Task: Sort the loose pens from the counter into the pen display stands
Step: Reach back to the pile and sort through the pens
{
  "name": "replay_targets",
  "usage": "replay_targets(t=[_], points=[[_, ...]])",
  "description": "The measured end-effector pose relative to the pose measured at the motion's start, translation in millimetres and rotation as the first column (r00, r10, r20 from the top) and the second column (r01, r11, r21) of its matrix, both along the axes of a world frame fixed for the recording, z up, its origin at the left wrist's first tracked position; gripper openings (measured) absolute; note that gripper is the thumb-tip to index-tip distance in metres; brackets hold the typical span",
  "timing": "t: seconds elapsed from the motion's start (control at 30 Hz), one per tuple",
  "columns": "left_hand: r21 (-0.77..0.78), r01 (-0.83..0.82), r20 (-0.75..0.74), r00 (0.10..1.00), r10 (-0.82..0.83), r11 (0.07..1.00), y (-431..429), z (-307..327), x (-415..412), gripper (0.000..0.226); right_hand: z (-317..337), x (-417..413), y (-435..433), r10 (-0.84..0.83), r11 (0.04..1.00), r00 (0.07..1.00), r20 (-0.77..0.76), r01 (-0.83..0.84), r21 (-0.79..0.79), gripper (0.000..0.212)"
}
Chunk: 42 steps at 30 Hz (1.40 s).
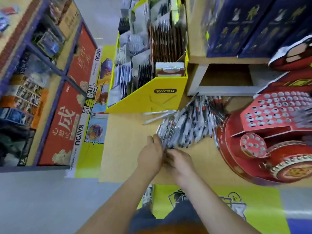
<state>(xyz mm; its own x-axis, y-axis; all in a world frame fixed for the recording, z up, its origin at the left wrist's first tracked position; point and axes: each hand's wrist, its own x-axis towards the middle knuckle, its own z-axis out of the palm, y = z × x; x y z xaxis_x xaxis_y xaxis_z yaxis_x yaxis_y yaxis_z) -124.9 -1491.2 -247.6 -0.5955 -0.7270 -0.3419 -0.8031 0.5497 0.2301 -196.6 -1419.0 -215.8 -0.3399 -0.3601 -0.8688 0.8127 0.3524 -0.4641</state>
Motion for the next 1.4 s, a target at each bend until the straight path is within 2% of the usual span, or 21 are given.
replay_targets(t=[0.07, 0.13, 0.27, 0.43, 0.53, 0.63, 0.67, 0.73, 0.8, 0.87, 1.03, 1.1, 1.17, 1.23, 1.3, 1.4], points=[[0.042, 0.033, -0.036, 0.999, -0.031, 0.999, -4, -1, 6, 0.035, 1, 10, -11, -0.040, 0.999, 0.999, -0.021, 0.040, 0.011, 0.015], [0.099, 0.093, -0.074, 0.994, -0.086, 0.991, -3, 3, 14, 0.034, 3, 17, -19, -0.051, 0.999, 0.999, -0.013, 0.051, 0.004, 0.024], [0.039, 0.265, -0.134, 0.957, -0.258, 0.963, 5, 14, 34, 0.059, 6, 29, -31, -0.070, 0.997, 0.997, 0.026, 0.070, -0.016, 0.033], [0.340, 0.266, -0.239, 0.952, -0.190, 0.902, -4, 45, 51, 0.058, 6, 32, -31, -0.136, 0.990, 0.990, -0.026, 0.136, 0.028, 0.035], [0.476, 0.288, -0.298, 0.942, -0.156, 0.831, -15, 66, 61, 0.045, 8, 30, -24, -0.153, 0.988, 0.988, -0.027, 0.153, 0.024, 0.028], [0.563, 0.148, -0.349, 0.934, 0.072, 0.813, -30, 75, 65, 0.025, 9, 31, -18, -0.186, 0.982, 0.983, 0.005, 0.186, -0.026, 0.022], [0.513, 0.084, -0.375, 0.917, 0.135, 0.854, -37, 73, 62, 0.022, 9, 31, -15, -0.180, 0.983, 0.984, -0.009, 0.179, -0.034, 0.020], [0.236, 0.044, -0.419, 0.906, 0.061, 0.971, -54, 58, 49, 0.029, 10, 33, -11, -0.141, 0.990, 0.987, -0.074, 0.140, -0.007, 0.012], [0.001, 0.153, -0.363, 0.921, -0.142, 0.988, -70, 38, 26, 0.044, 8, 34, -6, -0.102, 0.994, 0.984, -0.148, 0.106, 0.026, 0.009], [-0.103, 0.253, -0.242, 0.932, -0.271, 0.962, -79, 18, 3, 0.056, 6, 35, 0, -0.062, 0.996, 0.974, -0.216, 0.075, 0.053, 0.008], [-0.157, 0.209, -0.016, 0.977, -0.215, 0.965, -85, -11, -13, 0.057, 10, 32, 20, 0.011, 0.998, 0.929, -0.369, 0.012, 0.060, 0.005], [-0.169, 0.202, 0.022, 0.979, -0.201, 0.965, -84, -14, -14, 0.051, 12, 31, 25, 0.020, 0.999, 0.915, -0.402, -0.002, 0.044, 0.018], [-0.161, 0.178, -0.003, 0.984, -0.181, 0.971, -85, -15, -17, 0.049, 15, 29, 27, 0.006, 0.999, 0.910, -0.415, 0.009, 0.036, 0.030], [-0.163, 0.167, -0.019, 0.985, -0.172, 0.972, -89, -13, -19, 0.055, 16, 29, 30, -0.016, 0.999, 0.914, -0.406, 0.029, 0.027, 0.033], [-0.195, 0.199, 0.038, 0.980, -0.196, 0.960, -92, -12, -20, 0.058, 19, 27, 31, -0.022, 1.000, 0.930, -0.368, 0.028, 0.012, 0.033], [-0.225, 0.200, 0.094, 0.979, -0.183, 0.954, -95, -2, -26, 0.042, 20, 24, 31, -0.073, 0.997, 0.962, -0.265, 0.061, -0.052, 0.024]])
